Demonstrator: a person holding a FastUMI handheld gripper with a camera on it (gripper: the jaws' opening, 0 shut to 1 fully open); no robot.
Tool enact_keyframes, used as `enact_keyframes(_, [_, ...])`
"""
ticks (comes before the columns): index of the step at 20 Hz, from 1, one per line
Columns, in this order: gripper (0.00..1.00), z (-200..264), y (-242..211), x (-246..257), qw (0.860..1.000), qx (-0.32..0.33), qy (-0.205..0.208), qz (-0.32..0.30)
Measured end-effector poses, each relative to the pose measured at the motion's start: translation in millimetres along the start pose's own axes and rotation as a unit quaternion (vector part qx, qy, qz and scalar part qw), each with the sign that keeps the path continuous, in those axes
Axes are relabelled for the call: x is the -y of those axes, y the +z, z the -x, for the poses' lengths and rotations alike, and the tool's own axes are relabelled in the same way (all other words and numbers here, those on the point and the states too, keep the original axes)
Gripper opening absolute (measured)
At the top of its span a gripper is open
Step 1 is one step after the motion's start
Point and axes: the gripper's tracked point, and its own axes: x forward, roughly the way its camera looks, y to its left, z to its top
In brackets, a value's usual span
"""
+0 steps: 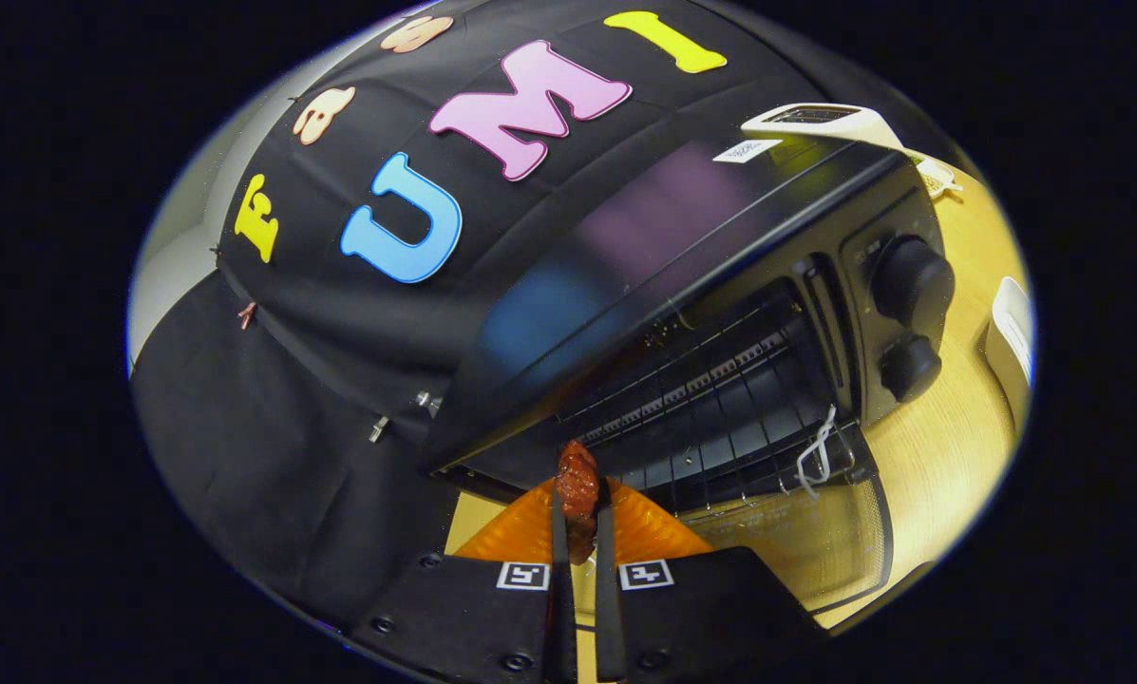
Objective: Open the toaster oven, put the food inside, and close the toaster oven door.
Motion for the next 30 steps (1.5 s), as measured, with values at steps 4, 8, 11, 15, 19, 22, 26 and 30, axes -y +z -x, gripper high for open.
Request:
enact_keyframes(4, [0.12,-7,9,8,1.000,0.007,0.000,0.025])
enact_keyframes(8, [0.14,-16,18,16,0.999,0.016,-0.024,0.041])
enact_keyframes(11, [0.28,-24,20,30,0.995,0.015,-0.065,0.075])
enact_keyframes(15, [0.48,-24,29,52,0.989,0.016,-0.111,0.100])
enact_keyframes(19, [0.82,-14,35,56,0.986,0.021,-0.123,0.112])
enact_keyframes(22, [0.97,-3,37,60,0.984,0.022,-0.136,0.112])
enact_keyframes(26, [0.98,20,37,59,0.979,0.028,-0.147,0.139])
enact_keyframes(30, [0.98,45,34,51,0.978,0.021,-0.152,0.142])
